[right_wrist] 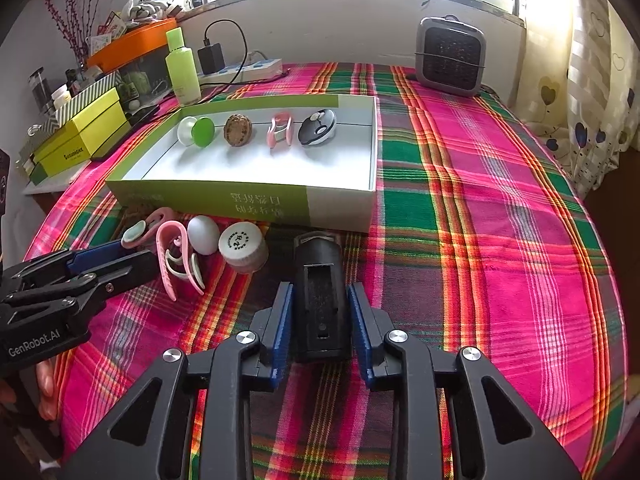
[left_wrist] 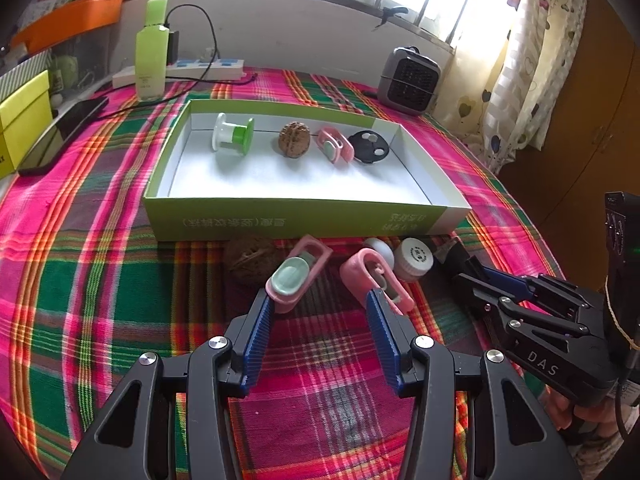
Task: Organize objects
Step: 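Close the right tool on the black device while the left tool grasps the pink-and-mint clip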
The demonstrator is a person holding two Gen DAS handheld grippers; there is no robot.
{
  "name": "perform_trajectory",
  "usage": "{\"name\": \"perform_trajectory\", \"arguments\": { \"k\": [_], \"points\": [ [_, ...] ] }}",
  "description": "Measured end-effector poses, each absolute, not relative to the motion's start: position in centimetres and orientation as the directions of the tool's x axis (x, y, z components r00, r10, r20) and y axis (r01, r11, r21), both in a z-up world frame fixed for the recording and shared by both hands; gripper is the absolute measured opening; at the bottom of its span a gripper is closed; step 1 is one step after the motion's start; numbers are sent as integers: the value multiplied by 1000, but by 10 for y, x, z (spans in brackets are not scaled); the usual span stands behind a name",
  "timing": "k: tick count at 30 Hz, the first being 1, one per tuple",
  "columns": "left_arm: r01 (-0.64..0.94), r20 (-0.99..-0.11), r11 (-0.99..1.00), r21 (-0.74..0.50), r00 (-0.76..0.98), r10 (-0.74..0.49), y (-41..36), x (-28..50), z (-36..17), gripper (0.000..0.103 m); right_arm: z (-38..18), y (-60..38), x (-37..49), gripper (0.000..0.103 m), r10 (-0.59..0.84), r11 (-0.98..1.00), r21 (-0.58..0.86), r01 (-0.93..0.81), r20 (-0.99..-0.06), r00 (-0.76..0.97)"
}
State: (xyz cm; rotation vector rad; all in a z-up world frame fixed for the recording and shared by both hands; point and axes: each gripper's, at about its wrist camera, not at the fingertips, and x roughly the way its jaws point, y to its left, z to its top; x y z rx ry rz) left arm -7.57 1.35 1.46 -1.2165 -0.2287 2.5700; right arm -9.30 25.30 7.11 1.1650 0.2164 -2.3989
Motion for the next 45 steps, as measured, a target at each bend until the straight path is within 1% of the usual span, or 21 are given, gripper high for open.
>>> {"name": "perform_trajectory", "arguments": {
  "k": [4,15,21,29,38,41,42,43,45],
  "points": [
    [-219,-731,-943,-252,-595,334,19,-73,14,47,71,256,-93,29,-338,-881,62,468,-775,-534],
    [-167,-736,-958,-231,-615,285,-1,-80,14,47,70,258,-93,29,-346,-879,71,471,-775,-529],
    [-186,-740,-963,-193,-617,267,6,-86,15,47,70,258,-93,29,-349,-879,75,471,-774,-528],
    [-171,-747,-966,-192,-613,257,7,-94,14,46,70,258,-93,29,-351,-878,78,472,-775,-525],
    [-150,-754,-975,-161,-619,220,12,-93,14,39,70,258,-93,29,-353,-878,79,473,-775,-525],
    [-149,-757,-975,-164,-615,221,14,-92,13,34,70,258,-93,29,-354,-878,81,473,-775,-524],
    [-150,-758,-975,-162,-614,220,15,-90,13,31,70,258,-93,29,-353,-878,80,473,-775,-525],
    [-152,-758,-975,-162,-613,221,16,-90,13,26,70,258,-93,29,-353,-878,80,473,-775,-525],
    [-155,-759,-974,-164,-611,225,18,-88,13,22,70,259,-93,29,-354,-877,81,473,-775,-524]
  ]
}}
